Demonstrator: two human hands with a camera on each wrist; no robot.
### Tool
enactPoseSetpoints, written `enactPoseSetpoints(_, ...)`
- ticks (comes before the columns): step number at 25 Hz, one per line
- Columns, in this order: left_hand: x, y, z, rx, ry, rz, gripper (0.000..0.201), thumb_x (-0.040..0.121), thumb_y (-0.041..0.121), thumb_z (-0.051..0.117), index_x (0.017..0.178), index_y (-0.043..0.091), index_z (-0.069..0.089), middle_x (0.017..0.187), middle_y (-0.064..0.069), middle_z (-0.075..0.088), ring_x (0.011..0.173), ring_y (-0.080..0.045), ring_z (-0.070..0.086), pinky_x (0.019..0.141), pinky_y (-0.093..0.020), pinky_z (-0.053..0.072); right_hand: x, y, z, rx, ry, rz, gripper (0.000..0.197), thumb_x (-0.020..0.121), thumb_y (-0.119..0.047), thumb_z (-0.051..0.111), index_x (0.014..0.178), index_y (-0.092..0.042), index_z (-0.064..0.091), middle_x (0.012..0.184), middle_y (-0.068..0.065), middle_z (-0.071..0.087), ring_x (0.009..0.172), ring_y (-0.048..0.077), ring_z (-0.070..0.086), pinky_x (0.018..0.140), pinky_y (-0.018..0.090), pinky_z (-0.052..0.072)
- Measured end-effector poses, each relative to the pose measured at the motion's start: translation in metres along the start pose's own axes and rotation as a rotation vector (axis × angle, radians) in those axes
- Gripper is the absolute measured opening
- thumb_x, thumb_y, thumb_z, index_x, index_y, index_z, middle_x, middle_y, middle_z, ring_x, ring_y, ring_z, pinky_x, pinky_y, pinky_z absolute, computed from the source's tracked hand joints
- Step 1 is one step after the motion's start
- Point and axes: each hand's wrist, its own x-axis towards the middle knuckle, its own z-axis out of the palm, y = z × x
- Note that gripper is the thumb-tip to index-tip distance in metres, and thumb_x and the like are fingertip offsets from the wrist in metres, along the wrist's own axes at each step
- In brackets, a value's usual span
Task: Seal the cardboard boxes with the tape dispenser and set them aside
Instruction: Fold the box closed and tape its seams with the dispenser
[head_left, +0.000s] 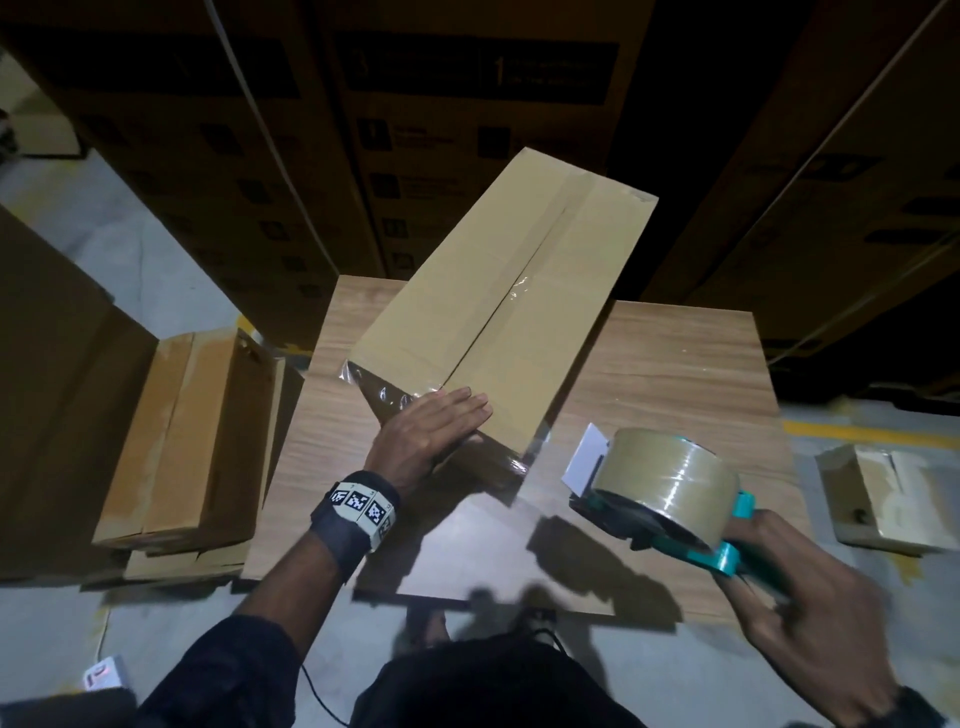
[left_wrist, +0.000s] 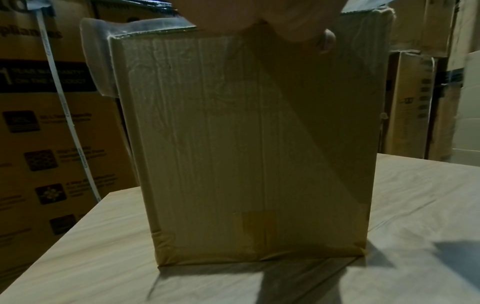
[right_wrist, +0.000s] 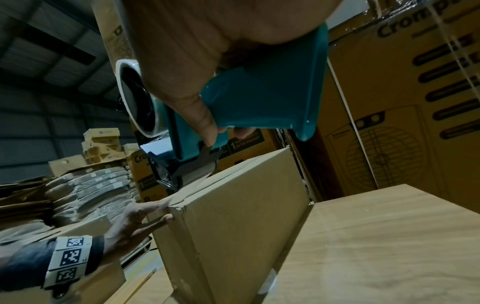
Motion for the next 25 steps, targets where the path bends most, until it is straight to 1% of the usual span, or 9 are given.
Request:
enactPoseSetpoints(3, -0.003, -0.003, 0.002, -0.003, 0.010, 0.010, 0.038, 0.103, 0.024, 0.063, 0.140, 0.015, 0.063, 0.146, -0.002, 0.059, 0.137, -0.019, 0.054, 0.121, -0.034, 0.032, -0.001, 0.009, 0.019, 0.022, -0.009, 0.014, 0.064, 0.071, -0.005, 0.084, 0.113, -0.045, 0.057, 0.105, -0.021, 0.064, 0.071, 0.017, 0.067, 0.054, 0.040, 0.057)
enactPoseSetpoints(6, -0.008, -0.008, 0.007, 0.020, -0.039, 0.018, 0.054, 0.094, 0.009, 0.074, 0.145, 0.015, 0.058, 0.152, 0.000, 0.053, 0.143, -0.016, 0.047, 0.123, -0.034, 0.028, -0.006, 0.023, 0.052, 0.062, -0.061, 0.059, 0.070, 0.069, -0.006, 0.088, 0.114, -0.048, 0.055, 0.107, -0.021, 0.066, 0.076, 0.014, 0.069, 0.057, 0.040, 0.058)
enactPoseSetpoints(10, -0.008, -0.007, 0.005, 0.003, -0.044, 0.015, 0.057, 0.092, 0.001, 0.072, 0.146, 0.014, 0.057, 0.152, -0.002, 0.053, 0.143, -0.018, 0.047, 0.121, -0.039, 0.033, -0.005, 0.026, 0.090, 0.130, -0.053, 0.045, 0.043, 0.078, -0.026, 0.064, 0.115, -0.047, 0.054, 0.104, -0.020, 0.064, 0.072, 0.011, 0.065, 0.053, 0.036, 0.055)
enactPoseSetpoints(12, -0.007, -0.008, 0.005, -0.002, -0.036, 0.012, 0.055, 0.093, 0.004, 0.074, 0.145, 0.014, 0.058, 0.152, -0.001, 0.054, 0.143, -0.017, 0.047, 0.119, -0.040, 0.036, -0.004, 0.026, 0.105, 0.160, -0.054, 0.055, 0.039, 0.078, -0.029, 0.058, 0.115, -0.043, 0.056, 0.103, -0.020, 0.063, 0.071, 0.009, 0.062, 0.052, 0.034, 0.054)
enactPoseSetpoints(14, -0.007, -0.008, 0.007, 0.000, -0.033, 0.008, 0.055, 0.093, 0.008, 0.075, 0.145, 0.016, 0.058, 0.152, 0.000, 0.053, 0.143, -0.016, 0.047, 0.120, -0.039, 0.035, -0.004, 0.030, 0.120, 0.172, -0.061, 0.058, 0.040, 0.079, -0.029, 0.056, 0.117, -0.040, 0.057, 0.104, -0.018, 0.063, 0.070, 0.010, 0.062, 0.052, 0.033, 0.055)
enactPoseSetpoints(17, -0.008, -0.008, 0.008, 0.005, -0.032, 0.001, 0.056, 0.092, 0.010, 0.077, 0.144, 0.016, 0.059, 0.151, 0.001, 0.053, 0.143, -0.016, 0.048, 0.121, -0.036, 0.033, -0.002, 0.037, 0.140, 0.167, -0.104, 0.029, 0.044, 0.080, -0.030, 0.053, 0.124, -0.035, 0.055, 0.111, -0.006, 0.069, 0.072, 0.018, 0.068, 0.054, 0.036, 0.059)
enactPoseSetpoints(19, -0.006, -0.006, 0.007, 0.004, -0.027, -0.002, 0.054, 0.092, 0.013, 0.078, 0.143, 0.016, 0.060, 0.149, 0.000, 0.056, 0.141, -0.018, 0.050, 0.119, -0.038, 0.035, 0.005, 0.038, 0.148, 0.128, -0.140, -0.008, 0.046, 0.079, -0.031, 0.051, 0.125, -0.031, 0.054, 0.112, 0.001, 0.071, 0.070, 0.023, 0.069, 0.053, 0.034, 0.058)
enactPoseSetpoints(23, -0.005, -0.004, 0.004, -0.021, -0.014, -0.008, 0.045, 0.097, 0.020, 0.071, 0.141, 0.016, 0.062, 0.147, -0.001, 0.057, 0.140, -0.018, 0.051, 0.117, -0.040, 0.038, 0.016, 0.030, 0.158, 0.054, -0.212, -0.057, 0.043, 0.077, -0.033, 0.049, 0.119, -0.030, 0.052, 0.102, 0.003, 0.071, 0.058, 0.024, 0.065, 0.045, 0.036, 0.054)
enactPoseSetpoints(25, -0.005, -0.004, 0.004, -0.016, -0.017, -0.006, 0.046, 0.096, 0.020, 0.071, 0.141, 0.015, 0.062, 0.147, -0.001, 0.058, 0.139, -0.019, 0.052, 0.115, -0.042, 0.040, 0.016, 0.030, 0.162, 0.050, -0.208, -0.055, 0.042, 0.078, -0.034, 0.049, 0.120, -0.029, 0.053, 0.098, 0.003, 0.070, 0.056, 0.023, 0.063, 0.043, 0.034, 0.052)
